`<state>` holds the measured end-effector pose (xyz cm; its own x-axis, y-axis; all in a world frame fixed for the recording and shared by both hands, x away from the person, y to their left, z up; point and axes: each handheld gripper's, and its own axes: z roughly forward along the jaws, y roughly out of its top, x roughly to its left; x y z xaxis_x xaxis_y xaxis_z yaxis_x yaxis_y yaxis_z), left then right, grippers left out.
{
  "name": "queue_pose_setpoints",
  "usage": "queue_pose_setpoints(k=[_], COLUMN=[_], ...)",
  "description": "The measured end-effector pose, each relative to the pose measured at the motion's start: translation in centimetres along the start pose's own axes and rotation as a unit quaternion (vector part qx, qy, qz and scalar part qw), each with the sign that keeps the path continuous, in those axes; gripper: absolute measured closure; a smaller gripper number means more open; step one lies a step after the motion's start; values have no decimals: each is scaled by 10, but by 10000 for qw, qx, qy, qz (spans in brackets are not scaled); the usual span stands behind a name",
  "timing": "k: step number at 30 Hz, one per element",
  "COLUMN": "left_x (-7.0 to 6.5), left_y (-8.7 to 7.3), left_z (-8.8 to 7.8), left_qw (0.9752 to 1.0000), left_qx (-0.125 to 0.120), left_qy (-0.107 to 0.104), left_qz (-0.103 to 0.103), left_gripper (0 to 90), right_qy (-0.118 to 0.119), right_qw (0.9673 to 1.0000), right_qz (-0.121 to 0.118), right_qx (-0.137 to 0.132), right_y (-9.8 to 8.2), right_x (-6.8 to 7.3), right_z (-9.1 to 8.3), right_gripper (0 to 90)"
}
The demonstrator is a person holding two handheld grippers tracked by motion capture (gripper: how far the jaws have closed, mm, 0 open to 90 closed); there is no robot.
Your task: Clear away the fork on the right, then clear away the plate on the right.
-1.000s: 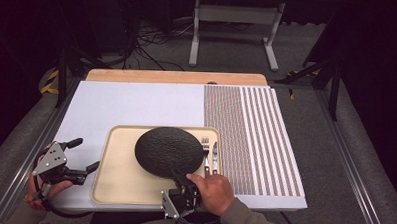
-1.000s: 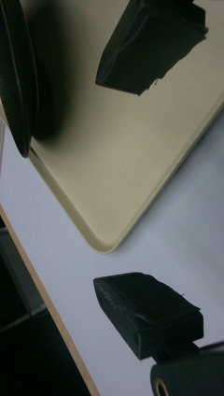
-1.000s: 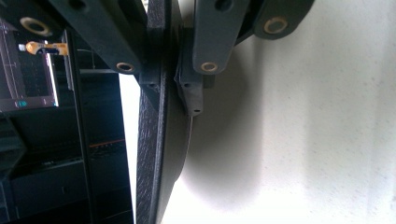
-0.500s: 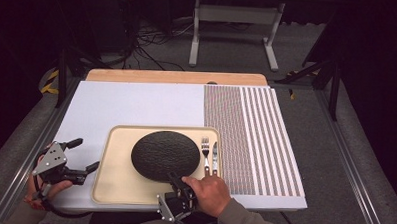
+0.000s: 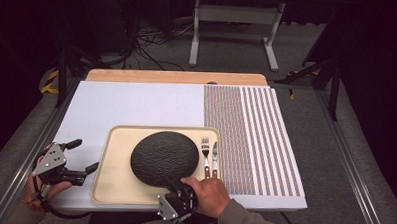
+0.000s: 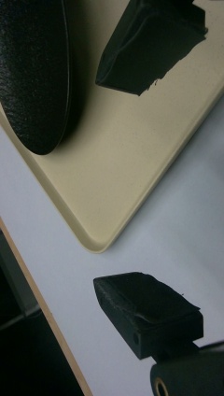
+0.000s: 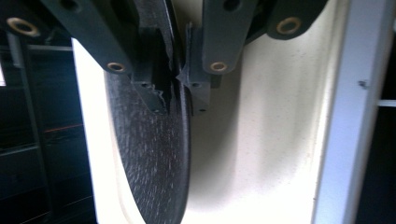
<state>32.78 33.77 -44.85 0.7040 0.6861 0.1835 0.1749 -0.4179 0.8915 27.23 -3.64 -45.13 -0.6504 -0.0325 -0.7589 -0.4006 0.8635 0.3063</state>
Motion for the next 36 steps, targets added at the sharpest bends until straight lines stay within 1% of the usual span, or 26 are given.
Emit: queue_pose_setpoints(k=[1,2,3,5,6,7,8,11,12,13,14,16,18,21,22,23,24,26,27,28,29,31,32,34,35,36], left_x=[0,0,0,0,0,0,0,0,0,1,1,1,1,1,1,1,1,1,0,0,0,0,-1,-2,-1,-1], left_y=[0,0,0,0,0,0,0,0,0,-1,-1,-1,-1,-1,-1,-1,-1,-1,-2,-2,-1,-1,-1,-1,0,0], left_z=[0,0,0,0,0,0,1,1,1,1,1,1,1,2,2,2,2,1,1,0,0,0,1,1,1,1], left_qw=[10000,10000,10000,10000,10000,10000,10000,10000,10000,10000,10000,10000,10000,10000,10000,10000,10000,10000,10000,10000,10000,10000,10000,10000,10000,10000], left_qx=[0,3,16,24,19,16,18,33,43,46,31,33,36,52,57,69,64,73,80,96,91,86,86,81,93,80], left_qy=[0,3,6,5,5,1,-1,-14,-13,-15,-22,-23,-20,-16,-16,-12,-10,-3,-24,-17,-23,-21,13,-22,-20,-6], left_qz=[0,0,5,13,6,1,14,14,12,4,-9,-25,-15,-8,-1,24,6,5,-31,-18,-5,0,39,5,15,17], left_gripper=[64,64,64,64,64,64,64,64,64,64,64,64,64,64,64,64,64,64,64,64,64,64,64,65,64,65], right_qy=[0,76,101,320,320,376,508,775,798,900,950,971,988,1015,1028,1026,1003,984,984,976,980,953,967,841,814,746], right_qw=[10000,9999,9998,9993,9993,9989,9980,9957,9949,9932,9923,9913,9908,9883,9880,9877,9873,9863,9855,9845,9838,9837,9827,9822,9827,9807], right_qz=[0,68,142,211,211,262,359,487,590,680,732,837,862,1045,1055,1058,1086,1169,1202,1263,1310,1343,1364,1503,1491,1637], right_qx=[0,22,-23,-20,-20,-63,-115,-109,-190,-278,-316,-301,-334,-450,-462,-519,-577,-626,-680,-733,-727,-717,-794,-755,-737,-771], right_y=[0,0,0,-1,-1,-1,-1,-3,-3,-4,-4,-5,-6,-8,-9,-9,-10,-10,-11,-11,-12,-12,-14,-16,-19,-20], right_x=[0,0,1,2,2,2,2,1,1,-1,-3,-5,-6,-9,-10,-12,-13,-15,-17,-18,-19,-19,-21,-23,-26,-27], right_z=[0,0,1,3,3,3,3,5,5,3,2,2,1,-3,-4,-5,-6,-9,-9,-10,-12,-12,-13,-15,-15,-15], right_gripper=[793,781,769,747,747,741,730,689,682,682,666,630,628,575,569,559,544,515,513,512,503,488,471,455,442,436])
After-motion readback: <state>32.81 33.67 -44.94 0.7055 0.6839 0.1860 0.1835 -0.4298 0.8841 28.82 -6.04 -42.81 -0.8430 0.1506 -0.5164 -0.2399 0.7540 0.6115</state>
